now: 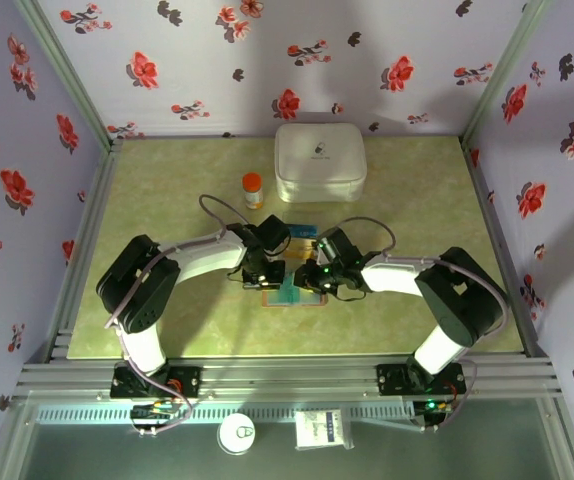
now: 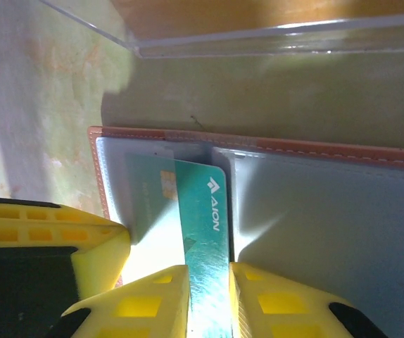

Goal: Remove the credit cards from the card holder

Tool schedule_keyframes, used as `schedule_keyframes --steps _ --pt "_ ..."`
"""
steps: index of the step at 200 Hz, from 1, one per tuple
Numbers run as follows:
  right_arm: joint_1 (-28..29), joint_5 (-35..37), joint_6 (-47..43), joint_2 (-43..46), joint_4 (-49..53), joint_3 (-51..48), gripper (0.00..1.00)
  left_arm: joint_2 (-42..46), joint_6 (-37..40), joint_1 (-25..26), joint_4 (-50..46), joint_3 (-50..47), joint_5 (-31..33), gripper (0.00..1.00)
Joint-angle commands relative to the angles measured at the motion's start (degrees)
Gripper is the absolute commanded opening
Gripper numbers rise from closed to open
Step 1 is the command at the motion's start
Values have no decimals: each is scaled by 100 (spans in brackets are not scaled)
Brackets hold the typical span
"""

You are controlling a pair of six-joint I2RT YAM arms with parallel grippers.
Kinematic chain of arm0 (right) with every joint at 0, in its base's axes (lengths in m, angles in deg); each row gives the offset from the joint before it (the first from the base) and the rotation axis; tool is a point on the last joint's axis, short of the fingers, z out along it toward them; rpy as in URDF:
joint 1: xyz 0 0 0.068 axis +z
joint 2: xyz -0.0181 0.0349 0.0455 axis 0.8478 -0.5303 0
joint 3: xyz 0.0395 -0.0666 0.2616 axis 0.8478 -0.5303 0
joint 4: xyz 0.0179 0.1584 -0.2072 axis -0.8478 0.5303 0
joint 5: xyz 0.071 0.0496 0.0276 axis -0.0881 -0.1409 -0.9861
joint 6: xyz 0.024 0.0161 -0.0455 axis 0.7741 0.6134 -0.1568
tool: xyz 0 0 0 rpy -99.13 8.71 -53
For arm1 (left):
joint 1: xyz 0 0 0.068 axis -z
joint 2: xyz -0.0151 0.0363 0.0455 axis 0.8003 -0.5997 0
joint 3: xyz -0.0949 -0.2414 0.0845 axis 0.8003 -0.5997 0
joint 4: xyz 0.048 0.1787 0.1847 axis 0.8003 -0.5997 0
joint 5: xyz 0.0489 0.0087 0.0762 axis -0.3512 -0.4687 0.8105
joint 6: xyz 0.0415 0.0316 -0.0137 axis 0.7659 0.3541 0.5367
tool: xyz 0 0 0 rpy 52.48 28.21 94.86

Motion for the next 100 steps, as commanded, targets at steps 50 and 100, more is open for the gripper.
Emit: schedule_keyframes --steps 50,100 --pt "-112 -224 60 -221 -344 -161 22 -110 47 26 -170 57 -16 0" --pt "-183 -563 148 -432 -891 -335 18 -137 38 26 -182 66 -21 0"
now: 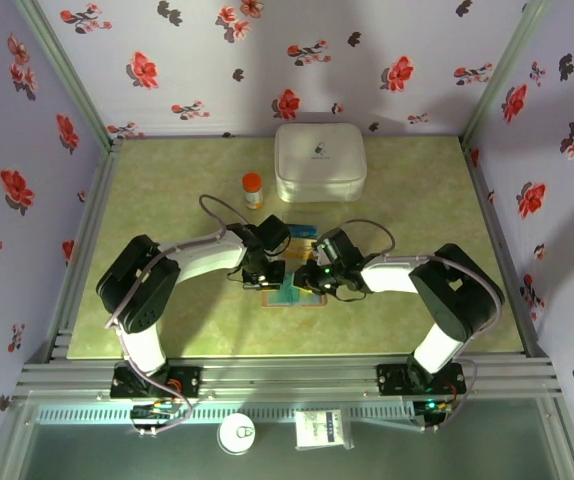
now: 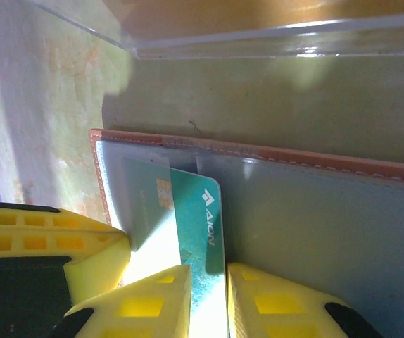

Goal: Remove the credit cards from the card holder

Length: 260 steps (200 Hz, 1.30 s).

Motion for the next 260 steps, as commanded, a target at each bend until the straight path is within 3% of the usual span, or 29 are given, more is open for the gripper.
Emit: schedule_keyframes --steps 1,37,96,223,260 --pt "-72 -226 109 -215 -341 -182 18 -135 37 33 -180 66 -18 0" --pt "-172 -459 250 -335 -814 -366 15 -146 22 30 -197 82 -6 0" --pt "-253 -380 135 -102 -607 -416 10 -132 27 22 -266 92 38 0" --pt "-341 260 -766 1012 1646 107 5 55 37 -5 -252 154 29 0" --pt "-341 549 -1479 1163 2784 656 4 274 -12 -5 -202 189 47 0"
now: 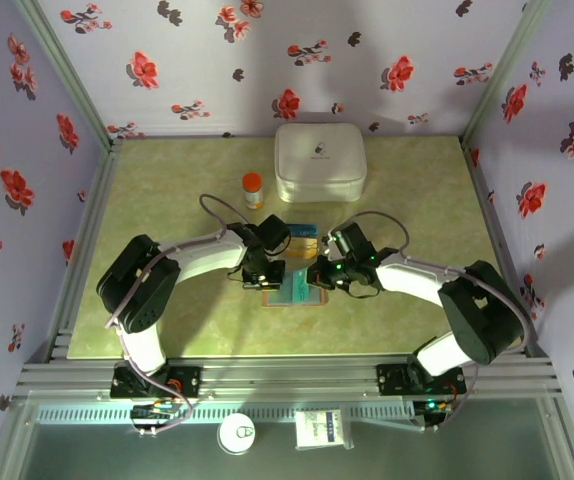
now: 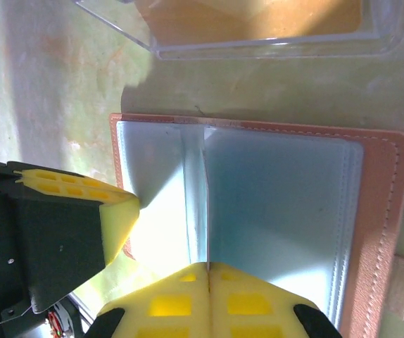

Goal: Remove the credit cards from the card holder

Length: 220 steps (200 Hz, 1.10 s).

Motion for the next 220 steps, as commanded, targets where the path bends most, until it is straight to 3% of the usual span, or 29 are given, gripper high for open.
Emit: schedule_keyframes --steps 1,79,157,220 --pt "-35 406 -728 158 1205 442 4 275 -12 -5 -139 147 44 0" --pt "-36 1834 -3886 -80 3728 2357 0 1013 -184 -234 271 -452 268 4" --pt "-32 2119 -7305 -1098 5095 4227 0 1723 -269 -763 778 -1313 100 3" --pt "-178 2137 -8671 -2598 6199 6351 0 2072 -385 -1177 1113 -1842 -249 3"
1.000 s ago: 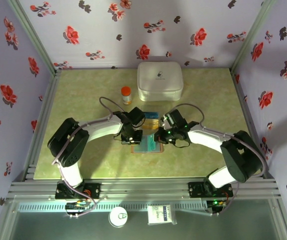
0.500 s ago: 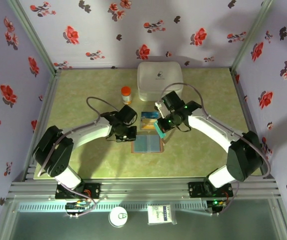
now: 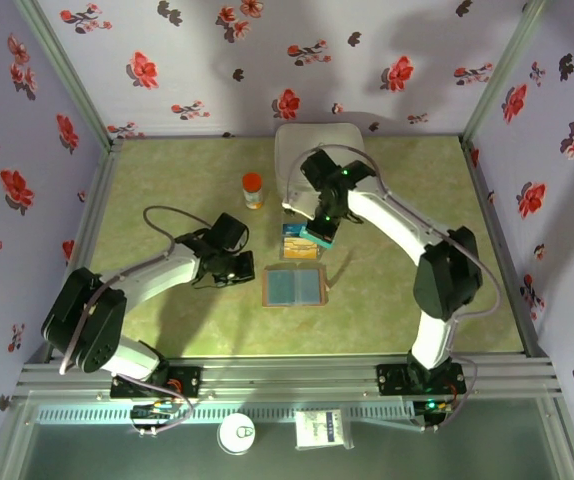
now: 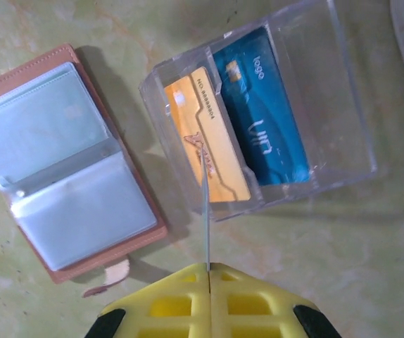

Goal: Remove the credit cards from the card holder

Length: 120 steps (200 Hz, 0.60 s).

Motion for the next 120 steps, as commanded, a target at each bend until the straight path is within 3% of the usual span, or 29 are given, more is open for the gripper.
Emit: schedule_keyframes --steps 1,74,120 --pt "-144 3 -863 -494 739 763 0 177 -113 -148 140 -195 -173 3" --pt "-450 -489 -1566 -2242 1938 3395 0 264 -223 -342 272 -373 -305 3" --pt "-578 -591 -1818 -2848 2123 4216 0 276 -247 -450 202 -357 -291 3"
